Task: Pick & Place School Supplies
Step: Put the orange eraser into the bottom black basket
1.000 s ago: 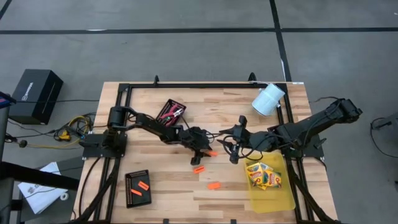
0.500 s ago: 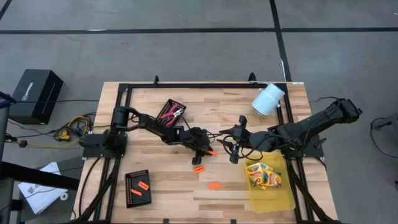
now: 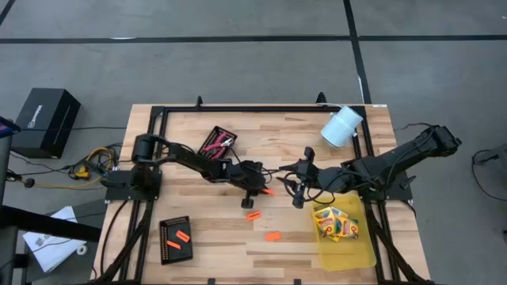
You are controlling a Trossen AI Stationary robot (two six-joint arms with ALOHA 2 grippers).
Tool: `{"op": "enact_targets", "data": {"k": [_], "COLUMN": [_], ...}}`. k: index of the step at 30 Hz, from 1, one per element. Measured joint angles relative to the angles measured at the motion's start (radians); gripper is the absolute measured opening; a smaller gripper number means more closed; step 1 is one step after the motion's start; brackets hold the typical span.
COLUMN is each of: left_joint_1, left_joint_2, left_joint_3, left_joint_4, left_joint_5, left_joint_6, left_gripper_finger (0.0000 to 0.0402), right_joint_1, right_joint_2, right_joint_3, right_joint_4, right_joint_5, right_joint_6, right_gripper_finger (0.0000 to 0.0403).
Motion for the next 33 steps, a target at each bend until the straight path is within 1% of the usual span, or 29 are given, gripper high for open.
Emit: {"op": "enact_targets", "data": {"k": [2, 4, 9, 14, 18, 21, 23, 27, 30, 33], "left_joint_1": [0.0, 0.0, 0.001, -0.008, -0.035, -0.089, -0.148, -0.284, -0.397, -0.505], "left_joint_2": [-0.043, -0.096, -0.314, -0.618, -0.888, -1.095, -1.22, -1.422, -1.508, -1.539], "left_joint_3": [-0.004, -0.037, -0.171, -0.357, -0.526, -0.653, -0.739, -0.87, -0.937, -0.96], "left_joint_4": [-0.042, -0.055, -0.054, -0.119, -0.14, -0.162, -0.175, -0.174, -0.177, -0.185], "left_joint_5": [-0.001, 0.0, 0.0, -0.006, 0.0, 0.003, 0.011, -0.001, -0.036, -0.067], "left_joint_6": [0.012, 0.014, -0.003, -0.075, -0.183, -0.283, -0.36, -0.518, -0.599, -0.646], "left_gripper_finger": [0.0027, 0.0027, 0.0027, 0.0027, 0.0027, 0.0027, 0.0027, 0.0027, 0.0027, 0.0027], "right_joint_1": [0.0, 0.0, 0.0, 0.0, 0.0, 0.0, 0.0, 0.0, 0.0, 0.0], "right_joint_2": [0.0, 0.0, 0.0, 0.0, 0.0, 0.0, 0.0, 0.0, 0.0, 0.0], "right_joint_3": [0.0, 0.0, 0.0, 0.0, 0.0, 0.0, 0.0, 0.0, 0.0, 0.0], "right_joint_4": [0.001, 0.007, 0.021, 0.036, 0.046, 0.061, 0.066, 0.085, 0.086, 0.103], "right_joint_5": [0.0, 0.0, 0.001, 0.001, 0.0, -0.001, -0.001, -0.004, -0.004, -0.004], "right_joint_6": [0.0, -0.004, -0.036, -0.064, -0.076, -0.083, -0.084, -0.086, -0.081, -0.078], "right_gripper_finger": [0.0142, 0.0141, 0.0144, 0.0145, 0.0142, 0.0142, 0.0143, 0.0142, 0.014, 0.0139]}}
